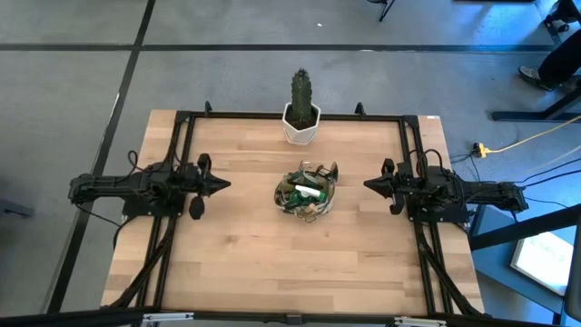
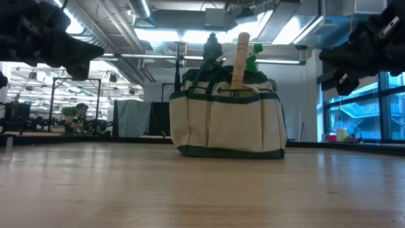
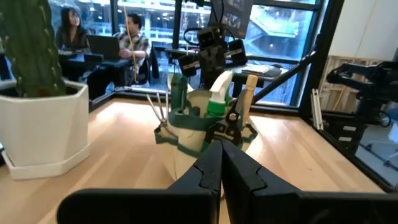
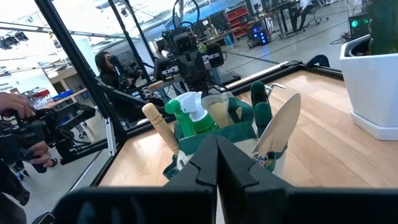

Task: Pick & Place Garden tools in Gardening bag
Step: Return to Home Position

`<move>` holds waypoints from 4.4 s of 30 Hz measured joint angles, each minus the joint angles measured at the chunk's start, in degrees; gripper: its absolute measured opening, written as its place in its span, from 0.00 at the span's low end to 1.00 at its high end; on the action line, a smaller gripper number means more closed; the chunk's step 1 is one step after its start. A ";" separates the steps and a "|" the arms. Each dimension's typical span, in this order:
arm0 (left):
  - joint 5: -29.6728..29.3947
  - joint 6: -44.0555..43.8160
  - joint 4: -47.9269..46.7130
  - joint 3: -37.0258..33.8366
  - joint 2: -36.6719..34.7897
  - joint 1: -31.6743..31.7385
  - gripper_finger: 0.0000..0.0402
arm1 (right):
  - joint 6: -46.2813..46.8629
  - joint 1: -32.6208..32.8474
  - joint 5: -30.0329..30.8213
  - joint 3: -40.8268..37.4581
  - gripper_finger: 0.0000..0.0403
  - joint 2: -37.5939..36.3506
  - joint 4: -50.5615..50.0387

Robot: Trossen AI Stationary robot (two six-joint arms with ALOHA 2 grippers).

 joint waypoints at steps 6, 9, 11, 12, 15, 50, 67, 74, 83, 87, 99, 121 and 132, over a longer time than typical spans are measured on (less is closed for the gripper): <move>-0.86 1.22 0.03 0.00 -0.10 0.01 0.00 | -0.01 0.00 0.00 0.00 0.00 -0.01 0.02; -2.59 1.47 0.39 -0.02 -0.10 0.01 0.00 | -0.01 -0.01 0.00 0.00 0.00 -0.01 0.02; -4.11 0.52 0.69 -0.02 -0.10 0.01 0.00 | -0.01 0.00 0.00 0.00 0.00 0.00 0.00; -4.74 -0.22 0.82 -0.02 -0.10 -0.01 0.00 | 0.00 0.00 0.00 0.00 0.00 -0.01 0.01; -5.07 -0.57 0.91 -0.02 -0.10 -0.07 0.00 | -0.01 -0.01 0.00 0.00 0.00 -0.01 -0.01; -4.00 -1.37 0.80 -0.02 -0.13 -2.20 0.00 | 0.01 0.00 0.00 0.00 0.00 -0.01 0.01; -4.01 -1.37 0.81 -0.02 -0.13 -2.20 0.00 | -0.01 -0.01 0.00 0.00 0.00 0.00 0.01; -4.02 -1.37 0.82 -0.03 -0.13 -2.20 0.00 | -0.01 -0.02 0.00 0.00 0.00 0.01 0.02; -4.02 -1.39 0.82 -0.03 -0.13 -2.20 0.00 | 0.00 -0.02 0.00 0.00 0.00 0.00 0.00; -4.02 -1.37 0.82 -0.03 -0.13 -2.20 0.00 | 0.01 -0.01 0.00 0.00 0.00 -0.01 0.00; -4.02 -1.39 0.82 -0.03 -0.13 -2.20 0.00 | -0.01 -0.02 0.00 0.00 0.00 -0.01 0.02; -4.04 -1.37 0.82 -0.04 -0.13 -2.20 0.00 | -0.01 0.00 0.01 0.00 0.00 0.01 0.02; -4.04 -1.39 0.82 -0.02 -0.13 -2.20 0.00 | 0.00 -0.02 0.00 0.00 0.00 -0.01 0.00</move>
